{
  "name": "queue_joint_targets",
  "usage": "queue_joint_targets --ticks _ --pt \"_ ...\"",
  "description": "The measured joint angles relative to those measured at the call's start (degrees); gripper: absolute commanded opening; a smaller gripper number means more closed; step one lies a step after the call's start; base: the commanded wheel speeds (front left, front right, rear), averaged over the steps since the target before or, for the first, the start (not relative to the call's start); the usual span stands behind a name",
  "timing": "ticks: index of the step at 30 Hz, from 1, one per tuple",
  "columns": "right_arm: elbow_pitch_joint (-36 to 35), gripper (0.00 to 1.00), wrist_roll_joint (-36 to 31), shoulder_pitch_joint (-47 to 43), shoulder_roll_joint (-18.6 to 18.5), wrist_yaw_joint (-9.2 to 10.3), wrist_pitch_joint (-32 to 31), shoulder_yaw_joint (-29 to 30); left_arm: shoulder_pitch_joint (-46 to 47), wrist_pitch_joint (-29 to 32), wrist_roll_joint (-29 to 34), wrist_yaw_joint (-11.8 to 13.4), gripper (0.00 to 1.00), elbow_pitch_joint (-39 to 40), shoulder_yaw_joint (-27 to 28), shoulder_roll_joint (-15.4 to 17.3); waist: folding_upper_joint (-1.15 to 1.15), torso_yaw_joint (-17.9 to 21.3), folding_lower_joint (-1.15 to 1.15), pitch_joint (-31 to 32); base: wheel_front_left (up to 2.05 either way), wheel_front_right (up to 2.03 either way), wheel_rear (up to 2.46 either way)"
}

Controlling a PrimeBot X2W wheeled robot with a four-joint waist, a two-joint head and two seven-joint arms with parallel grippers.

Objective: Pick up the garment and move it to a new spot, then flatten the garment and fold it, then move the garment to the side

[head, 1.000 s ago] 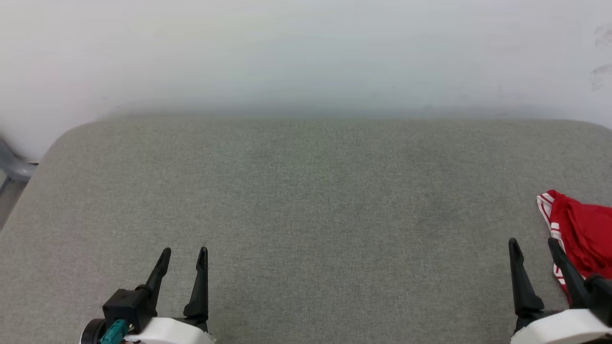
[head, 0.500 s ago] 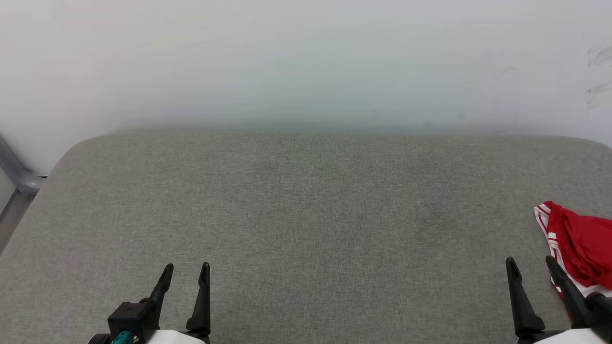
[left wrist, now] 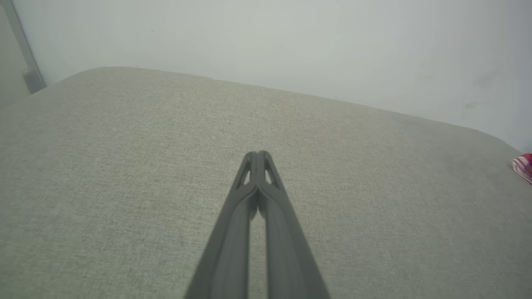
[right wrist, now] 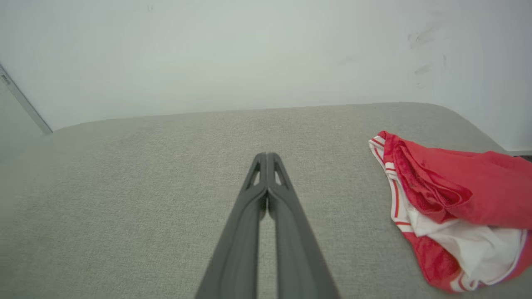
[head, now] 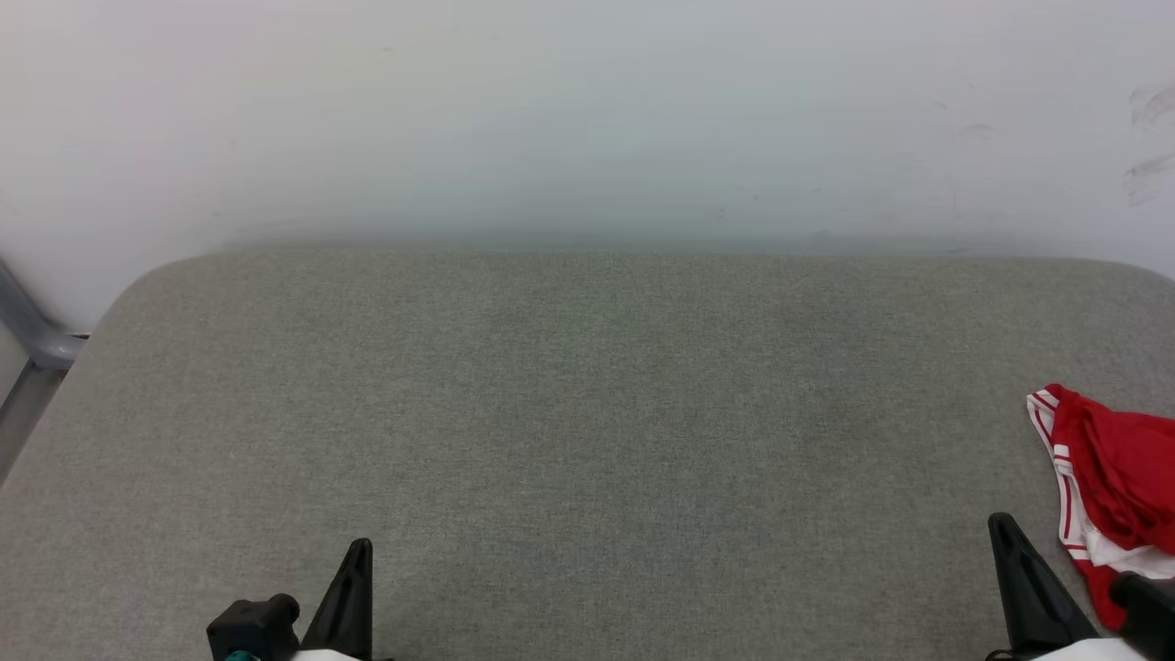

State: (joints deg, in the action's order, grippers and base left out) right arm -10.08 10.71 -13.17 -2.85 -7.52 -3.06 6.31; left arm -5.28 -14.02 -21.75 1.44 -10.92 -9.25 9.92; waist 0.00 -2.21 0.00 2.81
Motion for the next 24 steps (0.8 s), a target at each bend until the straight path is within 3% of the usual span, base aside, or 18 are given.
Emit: queue_joint_targets --ticks 8,24 --pt "3.31 0.0 11.71 1.76 -0.12 0.0 -0.01 -0.55 0.93 2.82 -9.57 -1.16 0.0 -0.41 2.12 -1.09 0.0 0.18 0.0 -0.25 0.0 0.0 0.0" --pt "7.82 0.0 27.26 5.31 -0.55 0.01 -0.02 -1.19 3.07 6.56 -22.71 -2.91 0.0 -0.94 4.93 -2.21 0.0 0.47 0.0 -0.63 0.0 0.0 0.0"
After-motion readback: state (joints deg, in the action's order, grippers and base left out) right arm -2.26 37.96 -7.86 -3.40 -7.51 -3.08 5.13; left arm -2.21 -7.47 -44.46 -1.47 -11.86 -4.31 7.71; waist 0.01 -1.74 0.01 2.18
